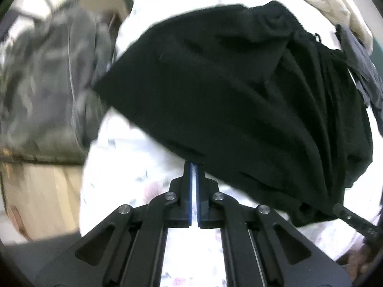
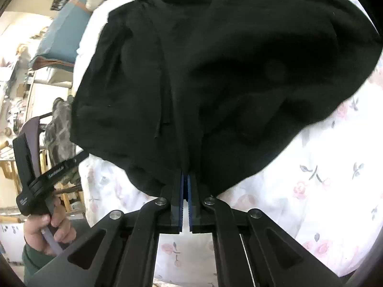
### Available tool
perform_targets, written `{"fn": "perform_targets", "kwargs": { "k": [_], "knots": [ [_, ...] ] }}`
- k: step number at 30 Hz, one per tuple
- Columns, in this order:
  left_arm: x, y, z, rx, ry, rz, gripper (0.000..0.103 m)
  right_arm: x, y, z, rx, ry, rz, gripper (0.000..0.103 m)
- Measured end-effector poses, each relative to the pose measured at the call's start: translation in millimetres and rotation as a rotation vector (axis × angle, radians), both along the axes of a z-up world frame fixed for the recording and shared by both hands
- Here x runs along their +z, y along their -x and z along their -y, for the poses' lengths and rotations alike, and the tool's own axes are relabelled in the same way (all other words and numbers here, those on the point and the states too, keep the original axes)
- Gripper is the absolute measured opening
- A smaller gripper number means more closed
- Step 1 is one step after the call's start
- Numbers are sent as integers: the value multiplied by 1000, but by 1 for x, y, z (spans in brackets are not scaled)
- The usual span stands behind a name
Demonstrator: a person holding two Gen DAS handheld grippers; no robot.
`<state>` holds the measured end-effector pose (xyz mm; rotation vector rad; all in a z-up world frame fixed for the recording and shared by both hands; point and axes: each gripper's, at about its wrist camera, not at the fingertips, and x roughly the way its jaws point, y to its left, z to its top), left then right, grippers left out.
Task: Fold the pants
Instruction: 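Pinch the pants hem with both tools and spread them flat on the sheet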
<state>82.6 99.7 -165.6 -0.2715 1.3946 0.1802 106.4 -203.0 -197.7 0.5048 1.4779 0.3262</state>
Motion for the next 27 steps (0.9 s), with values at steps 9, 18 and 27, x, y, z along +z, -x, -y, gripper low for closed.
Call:
{"fn": "perform_targets", "kwargs": {
  "k": [9, 18, 27],
  "knots": [
    [14, 1, 21, -8, -66, 85, 75, 22, 1, 10, -31, 83, 60, 17],
    [34, -20, 83, -181, -168, 228, 75, 38, -5, 24, -82, 61, 122, 18],
    [-44, -30, 118, -405, -213, -63, 78, 56, -2, 67, -258, -52, 172, 18]
  ]
}}
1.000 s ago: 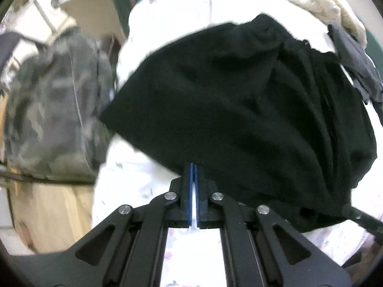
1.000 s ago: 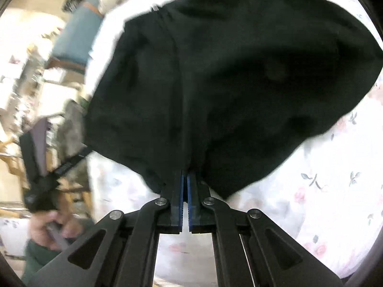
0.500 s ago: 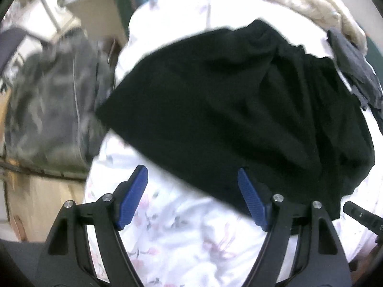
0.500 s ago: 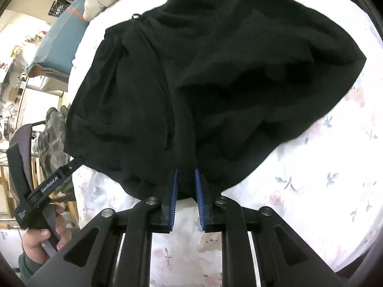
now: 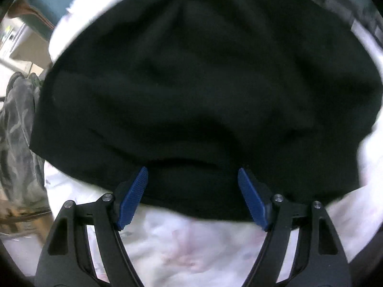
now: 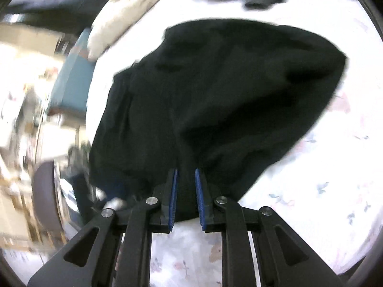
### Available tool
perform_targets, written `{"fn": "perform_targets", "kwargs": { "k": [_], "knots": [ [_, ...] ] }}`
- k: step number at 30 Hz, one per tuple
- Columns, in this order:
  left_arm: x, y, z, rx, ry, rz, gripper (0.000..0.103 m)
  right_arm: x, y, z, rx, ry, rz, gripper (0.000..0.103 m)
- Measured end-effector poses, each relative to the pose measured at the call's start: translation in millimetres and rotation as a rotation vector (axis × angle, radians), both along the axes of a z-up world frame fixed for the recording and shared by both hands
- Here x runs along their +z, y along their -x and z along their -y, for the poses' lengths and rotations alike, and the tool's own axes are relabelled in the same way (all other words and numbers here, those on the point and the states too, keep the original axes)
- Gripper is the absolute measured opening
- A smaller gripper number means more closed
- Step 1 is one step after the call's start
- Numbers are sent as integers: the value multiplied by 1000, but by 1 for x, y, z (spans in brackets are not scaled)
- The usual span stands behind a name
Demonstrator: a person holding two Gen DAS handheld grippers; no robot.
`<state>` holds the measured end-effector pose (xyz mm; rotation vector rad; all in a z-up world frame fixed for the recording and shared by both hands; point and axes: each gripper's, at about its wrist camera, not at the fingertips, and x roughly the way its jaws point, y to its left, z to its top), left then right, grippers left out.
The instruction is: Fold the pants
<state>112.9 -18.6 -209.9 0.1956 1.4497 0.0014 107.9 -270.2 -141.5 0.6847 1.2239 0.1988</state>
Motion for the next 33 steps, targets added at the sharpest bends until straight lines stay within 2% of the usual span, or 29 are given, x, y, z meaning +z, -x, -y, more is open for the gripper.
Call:
{"fn": "perform_targets", "kwargs": {
  "k": [1, 2, 4, 6, 9, 11, 14, 18, 20, 22, 24, 26, 29, 33],
  "knots": [
    [0, 1, -3, -4, 12, 11, 80, 0, 2, 14, -51, -19, 3, 20],
    [2, 1, -6, -1, 10, 8, 81, -2, 4, 29, -108, -38, 0, 28],
    [8, 2, -10, 18, 13, -2, 81, -6, 11, 56, -208, -91, -1, 32],
    [26, 4, -16, 38, 47, 51, 80, -12, 18, 77, -291, -125, -2, 35],
    [49, 3, -20, 56, 116, 126, 80, -28, 28, 94, -378, -190, 1, 52],
    [56, 0, -22, 64, 133, 153, 80, -42, 37, 101, -435, -239, -12, 53],
    [62, -1, -25, 92, 134, 175, 80, -59, 48, 101, -449, -246, 3, 57],
    [62, -5, -29, 131, 146, 205, 80, -84, 43, 103, -491, -306, -55, 59],
    [61, -6, -30, 160, 156, 221, 80, -79, 26, 102, -441, -248, -24, 59],
    [62, -2, -34, 187, 171, 230, 80, -82, 15, 108, -440, -197, -26, 59],
    [63, 0, -38, 198, 181, 247, 80, -98, 10, 119, -502, -258, -59, 59],
    [65, -1, -39, 184, 158, 277, 80, -109, 6, 128, -540, -315, -58, 58],
    [65, -3, -36, 168, 120, 291, 80, -107, -8, 133, -530, -335, -19, 60],
    [68, -15, -32, 182, 139, 276, 80, -111, -13, 145, -559, -409, 0, 60]
  ]
}}
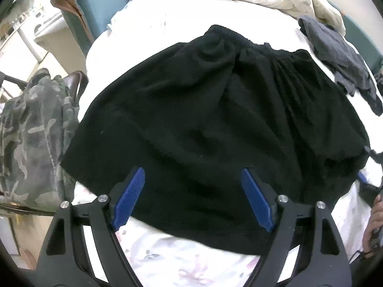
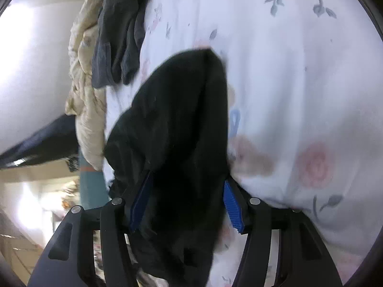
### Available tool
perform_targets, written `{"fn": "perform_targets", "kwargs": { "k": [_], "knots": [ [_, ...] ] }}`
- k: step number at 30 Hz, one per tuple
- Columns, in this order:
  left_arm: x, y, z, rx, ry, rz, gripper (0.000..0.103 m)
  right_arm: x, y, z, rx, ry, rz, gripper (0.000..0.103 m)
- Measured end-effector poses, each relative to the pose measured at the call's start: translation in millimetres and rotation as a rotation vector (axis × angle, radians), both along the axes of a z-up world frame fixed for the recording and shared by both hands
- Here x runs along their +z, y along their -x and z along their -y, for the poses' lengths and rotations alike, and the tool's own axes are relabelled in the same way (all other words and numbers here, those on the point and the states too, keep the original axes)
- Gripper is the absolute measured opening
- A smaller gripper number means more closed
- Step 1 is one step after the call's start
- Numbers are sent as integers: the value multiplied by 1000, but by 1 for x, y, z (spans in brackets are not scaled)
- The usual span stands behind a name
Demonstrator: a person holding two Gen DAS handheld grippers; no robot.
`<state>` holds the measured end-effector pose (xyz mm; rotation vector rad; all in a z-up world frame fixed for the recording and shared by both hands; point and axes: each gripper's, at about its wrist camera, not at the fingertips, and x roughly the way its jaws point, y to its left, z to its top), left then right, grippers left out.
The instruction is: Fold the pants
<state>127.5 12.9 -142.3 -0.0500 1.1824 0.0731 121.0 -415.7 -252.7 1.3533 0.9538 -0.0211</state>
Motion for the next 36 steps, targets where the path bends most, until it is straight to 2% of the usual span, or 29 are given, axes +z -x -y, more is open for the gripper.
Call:
{"fn": "perform_targets", "kwargs": {
  "k": [3, 9, 12, 15, 17, 18, 19, 20, 22, 23, 26, 28, 31, 33, 36],
  "knots": [
    [5, -17, 10, 4, -6, -6, 80, 1, 1, 5, -5, -12, 25, 56],
    [15, -75, 60, -39, 1, -45, 80, 15, 7, 36, -112, 92, 70, 58],
    [21, -107, 89, -64, 27, -52, 80, 7, -1, 42, -100, 72, 59, 59],
    [27, -138, 122, -79, 49, -54, 80, 11, -15, 38, -40, 122, 62, 67],
    [27, -158, 144, -78, 77, -62, 80, 15, -22, 38, -7, 160, 72, 67],
    [25, -167, 154, -86, 87, -77, 80, 14, -19, 41, -5, 165, 80, 63],
    [21, -176, 166, -96, 89, -99, 80, 14, -18, 44, -13, 172, 87, 51],
    [13, -186, 183, -115, 71, -130, 80, 13, -16, 46, -21, 185, 85, 44],
    [-6, -202, 216, -194, -23, -211, 80, 11, -15, 50, -18, 194, 86, 7],
    [-12, -211, 229, -202, -37, -235, 78, 11, -17, 50, -8, 203, 87, 2],
    [-14, -238, 248, -103, 67, -231, 79, 20, -16, 45, -5, 215, 120, 1],
    [-25, -253, 264, -91, 52, -261, 79, 38, -17, 38, 18, 227, 170, 1],
    [-46, -272, 280, -91, -14, -320, 79, 67, -13, 27, 69, 260, 244, 1],
    [-61, -283, 282, -89, -21, -386, 79, 94, -7, 8, 158, 317, 315, 1],
    [-78, -295, 280, -105, -31, -469, 79, 120, 1, -32, 325, 347, 418, 1]
  ]
}}
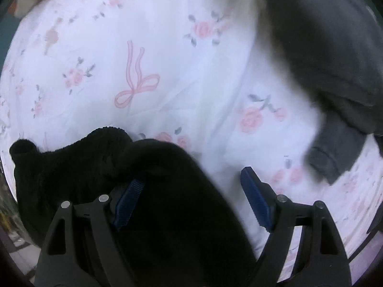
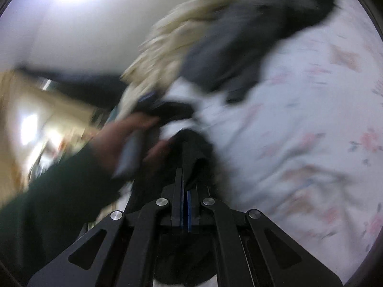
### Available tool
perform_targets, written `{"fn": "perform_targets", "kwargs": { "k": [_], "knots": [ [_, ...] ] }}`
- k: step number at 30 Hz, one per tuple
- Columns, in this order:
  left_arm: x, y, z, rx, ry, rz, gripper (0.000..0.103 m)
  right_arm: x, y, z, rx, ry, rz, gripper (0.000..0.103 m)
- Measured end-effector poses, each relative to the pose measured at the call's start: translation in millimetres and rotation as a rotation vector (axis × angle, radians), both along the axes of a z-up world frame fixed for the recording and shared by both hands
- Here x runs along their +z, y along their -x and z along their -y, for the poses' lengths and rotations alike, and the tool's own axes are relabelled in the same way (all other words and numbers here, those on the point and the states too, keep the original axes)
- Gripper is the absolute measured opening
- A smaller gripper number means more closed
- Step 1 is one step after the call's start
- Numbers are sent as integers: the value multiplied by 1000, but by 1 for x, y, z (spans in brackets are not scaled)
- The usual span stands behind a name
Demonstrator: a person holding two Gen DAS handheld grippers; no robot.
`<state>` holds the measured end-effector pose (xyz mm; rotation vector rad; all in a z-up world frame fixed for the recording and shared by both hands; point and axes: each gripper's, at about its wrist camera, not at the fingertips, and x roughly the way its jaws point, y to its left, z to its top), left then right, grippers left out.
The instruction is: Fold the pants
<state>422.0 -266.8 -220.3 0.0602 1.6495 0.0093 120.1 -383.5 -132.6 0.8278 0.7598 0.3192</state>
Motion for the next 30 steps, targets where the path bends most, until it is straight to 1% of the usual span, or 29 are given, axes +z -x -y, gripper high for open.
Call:
{"fn": "perform_targets", "kwargs": {
  "k": [2, 4, 5, 6, 7, 8, 9, 10, 12, 13, 14, 15, 17, 18, 19, 21, 25, 27, 30],
  "knots": [
    [1, -3, -1, -12, -15, 12, 78, 6, 1, -30, 120, 52, 25, 1],
    [5, -3, 3, -43, -40, 36, 67, 4, -1, -52, 205, 68, 22, 1],
    [6, -2, 6, -77, -71, 40, 51, 2, -2, -61, 240, 66, 19, 1],
    [6, -1, 9, -112, -96, 42, 30, 2, -2, -71, 281, 70, 19, 1],
    [7, 1, 10, -150, -115, 43, 22, 2, -1, -76, 305, 72, 20, 0],
    [8, 1, 10, -168, -126, 48, 9, 2, -1, -79, 330, 73, 21, 1],
    [11, 2, 9, -187, -151, 56, 5, 2, -2, -83, 342, 75, 21, 1],
    [16, 3, 8, -204, -151, 69, 5, 1, -2, -85, 354, 67, 20, 1],
    [32, 10, 1, -241, -120, 89, 3, 1, -5, -90, 371, 64, 18, 1],
    [43, 13, -1, -257, -98, 96, 3, 2, -3, -91, 383, 69, 24, 1],
    [60, 18, -5, -285, -72, 109, 3, 5, -2, -95, 397, 76, 35, 1],
    [72, 23, -8, -302, -62, 123, 3, 9, 0, -101, 413, 89, 51, 1],
    [96, 30, -23, -319, -53, 145, 2, 24, 2, -117, 467, 132, 119, 1],
    [110, 34, -39, -321, -45, 156, 3, 31, 4, -125, 498, 137, 152, 1],
    [120, 37, -50, -326, -45, 169, 3, 37, 5, -133, 526, 132, 177, 1],
    [138, 31, -72, -321, -48, 195, 3, 47, 7, -154, 574, 117, 217, 1],
    [155, 35, -137, -300, -48, 234, 3, 64, 14, -213, 682, 148, 278, 1],
    [154, 37, -165, -297, -57, 252, 3, 68, 15, -242, 719, 150, 294, 1],
    [147, 39, -209, -281, -50, 278, 3, 65, 7, -285, 758, 126, 281, 1]
  ]
}}
